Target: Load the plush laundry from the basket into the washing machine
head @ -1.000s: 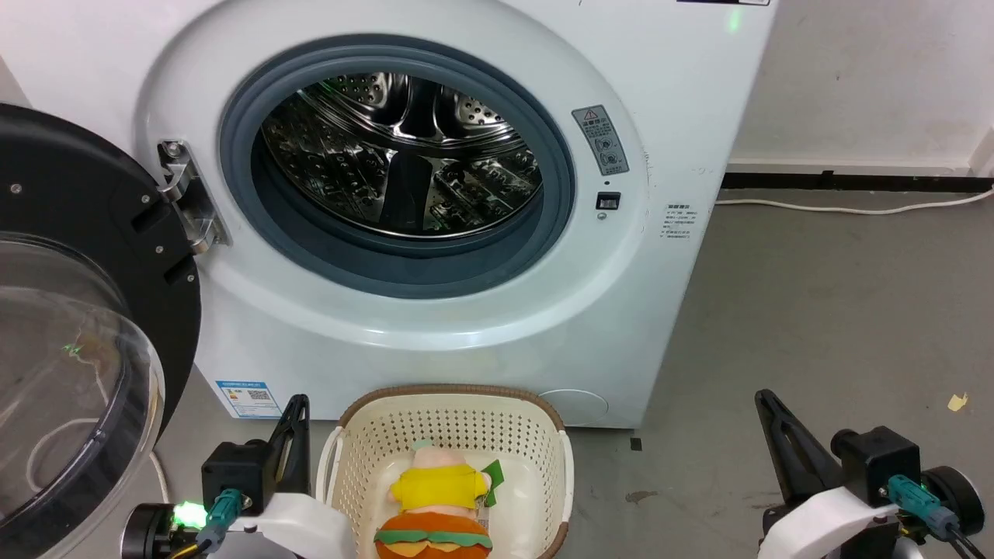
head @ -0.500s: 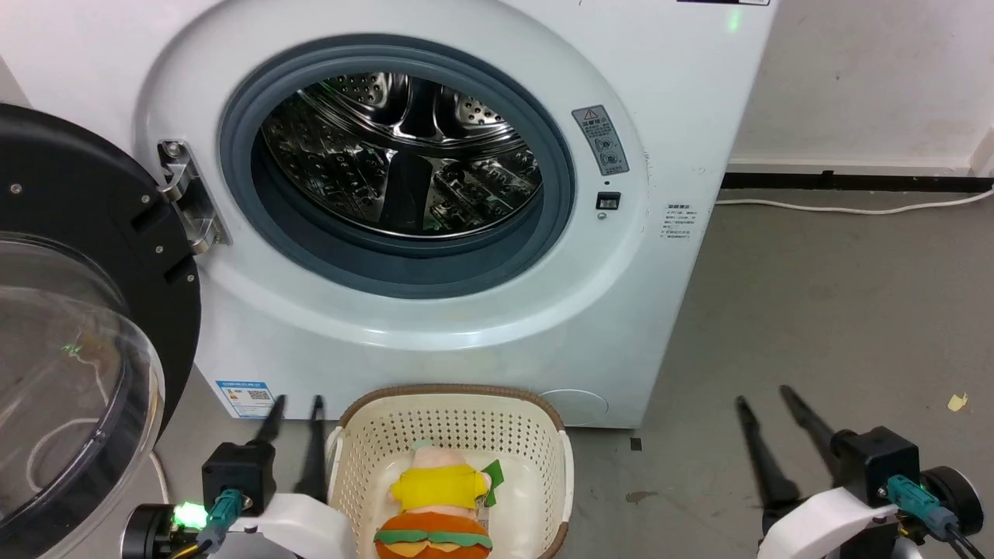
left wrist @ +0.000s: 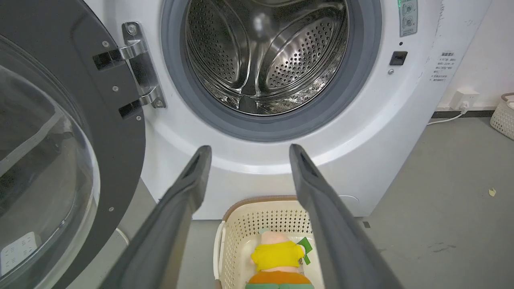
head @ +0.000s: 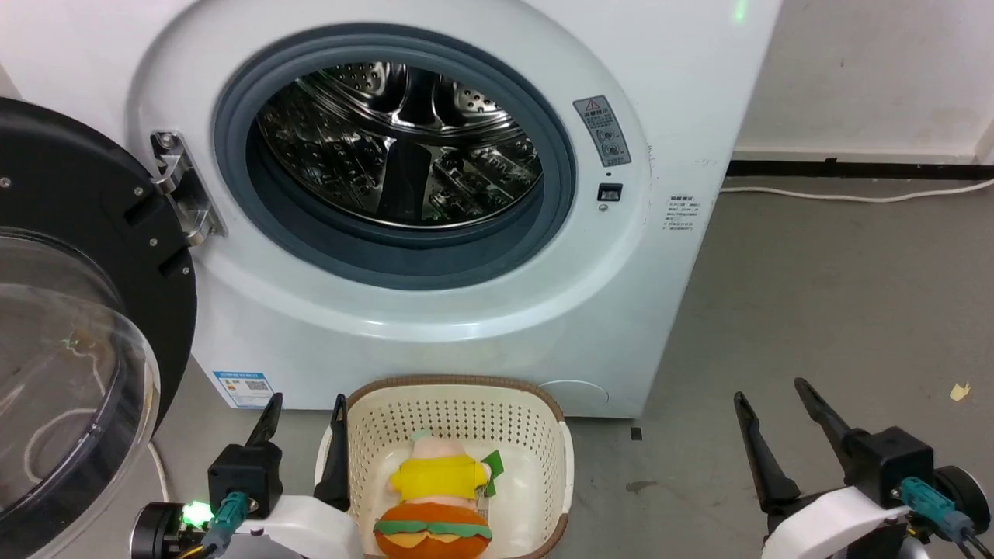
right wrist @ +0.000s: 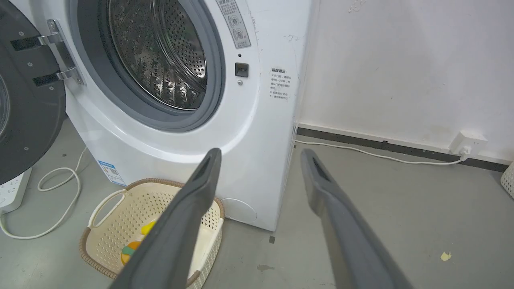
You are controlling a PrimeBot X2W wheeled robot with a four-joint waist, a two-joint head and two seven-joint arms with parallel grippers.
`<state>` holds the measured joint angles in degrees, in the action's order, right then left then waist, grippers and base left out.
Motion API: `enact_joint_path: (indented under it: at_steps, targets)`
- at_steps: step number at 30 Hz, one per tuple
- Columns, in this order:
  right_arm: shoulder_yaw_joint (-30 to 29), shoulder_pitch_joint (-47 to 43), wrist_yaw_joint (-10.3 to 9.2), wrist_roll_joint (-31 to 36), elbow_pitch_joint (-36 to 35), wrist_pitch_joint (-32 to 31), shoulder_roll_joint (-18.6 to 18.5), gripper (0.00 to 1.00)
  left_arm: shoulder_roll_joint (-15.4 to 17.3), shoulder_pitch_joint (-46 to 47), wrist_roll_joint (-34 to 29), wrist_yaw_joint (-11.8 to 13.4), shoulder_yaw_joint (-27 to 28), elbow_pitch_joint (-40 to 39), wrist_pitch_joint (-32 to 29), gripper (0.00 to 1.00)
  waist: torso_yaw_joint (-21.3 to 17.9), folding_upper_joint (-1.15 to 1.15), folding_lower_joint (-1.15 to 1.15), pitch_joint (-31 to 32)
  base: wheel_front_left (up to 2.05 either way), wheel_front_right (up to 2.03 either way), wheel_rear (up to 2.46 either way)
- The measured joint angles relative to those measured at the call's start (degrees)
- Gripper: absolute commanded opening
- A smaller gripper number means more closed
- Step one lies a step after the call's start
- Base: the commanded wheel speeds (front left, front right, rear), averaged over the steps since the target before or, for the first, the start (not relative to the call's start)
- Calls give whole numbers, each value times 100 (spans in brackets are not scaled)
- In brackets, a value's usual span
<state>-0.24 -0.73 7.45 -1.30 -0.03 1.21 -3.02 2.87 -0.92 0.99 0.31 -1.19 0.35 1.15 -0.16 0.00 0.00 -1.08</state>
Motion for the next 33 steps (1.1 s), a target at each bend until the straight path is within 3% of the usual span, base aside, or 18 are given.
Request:
enact_joint_path:
  at_steps: [22, 33]
  targets:
    - [15, 152, 0, -327, -71, 269, 0, 100, 53, 563, 124, -151, -241, 1000, 140, 100, -281, 0, 1, -800, 0, 0, 0]
    - [79, 369, 0, -597, -153, 402, 0, 100, 264, 1098, 269, -210, -325, 1771, 91, 100, -564, 0, 1, -1348, 0, 0, 0]
